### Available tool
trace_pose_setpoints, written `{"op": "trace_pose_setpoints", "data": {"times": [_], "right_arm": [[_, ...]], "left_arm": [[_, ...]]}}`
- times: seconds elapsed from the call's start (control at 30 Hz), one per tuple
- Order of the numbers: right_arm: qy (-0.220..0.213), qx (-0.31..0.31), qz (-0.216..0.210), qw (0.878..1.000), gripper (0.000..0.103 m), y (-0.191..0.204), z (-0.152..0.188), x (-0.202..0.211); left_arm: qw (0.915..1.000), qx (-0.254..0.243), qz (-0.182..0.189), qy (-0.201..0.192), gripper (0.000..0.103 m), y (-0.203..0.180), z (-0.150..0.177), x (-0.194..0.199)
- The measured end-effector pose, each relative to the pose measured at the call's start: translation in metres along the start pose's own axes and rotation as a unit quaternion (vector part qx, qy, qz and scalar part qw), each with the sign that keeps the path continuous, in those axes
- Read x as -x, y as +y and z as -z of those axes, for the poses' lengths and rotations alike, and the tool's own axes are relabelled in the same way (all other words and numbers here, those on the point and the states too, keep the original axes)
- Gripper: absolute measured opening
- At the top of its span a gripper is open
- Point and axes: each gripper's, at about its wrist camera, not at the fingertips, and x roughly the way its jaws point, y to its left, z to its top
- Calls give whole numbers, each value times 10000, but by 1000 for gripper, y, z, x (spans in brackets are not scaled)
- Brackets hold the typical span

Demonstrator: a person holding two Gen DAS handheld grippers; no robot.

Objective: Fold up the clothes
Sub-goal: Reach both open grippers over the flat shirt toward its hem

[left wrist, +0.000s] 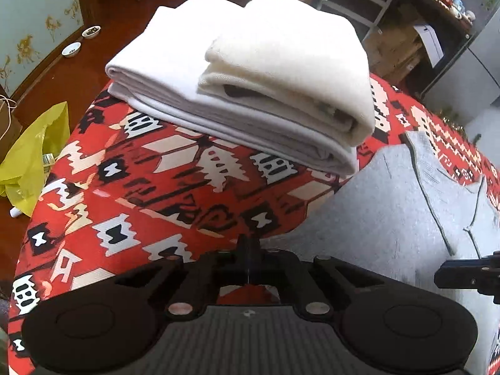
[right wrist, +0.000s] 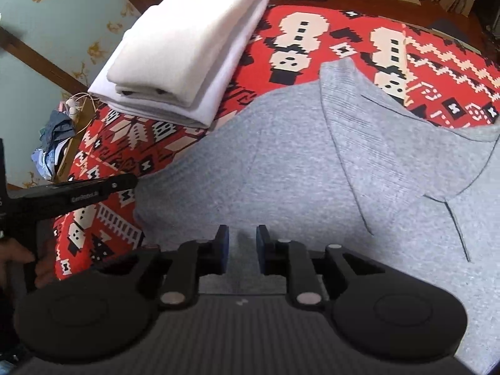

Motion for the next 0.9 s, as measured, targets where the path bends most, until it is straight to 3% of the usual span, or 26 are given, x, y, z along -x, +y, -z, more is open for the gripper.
{"op": "trace_pose_setpoints", "data": {"times": [0.2,0.33,0.43,0.53,0.63,0.73,0.9], "right_arm": [[-81,-53,26,9999,20,-6,-2,1],[-78,-89,37,9999,20,-9,-2,1],[-57,-69,26,10000,20,-8,-1,1],[-30,-72,5,10000,21,-6,0,0],[-38,-57,-16,10000,21,-4,0,-1],[-26,-39,-31,10000,21,-3,-1,-1],[-63,-38,-13,10000,21,-7,-1,1]], "left_arm": [[9970,471,-576,-232,0,17,-1,9],[9981,570,-109,-217,2,19,-4,13],[9998,134,-67,-146,20,5,-3,8],[9994,-331,-51,-68,21,-10,-1,2],[9969,-784,-116,8,21,-22,5,-3],[9957,-922,-112,0,2,-25,9,-2],[9954,-755,-547,-215,2,-19,6,6]]}}
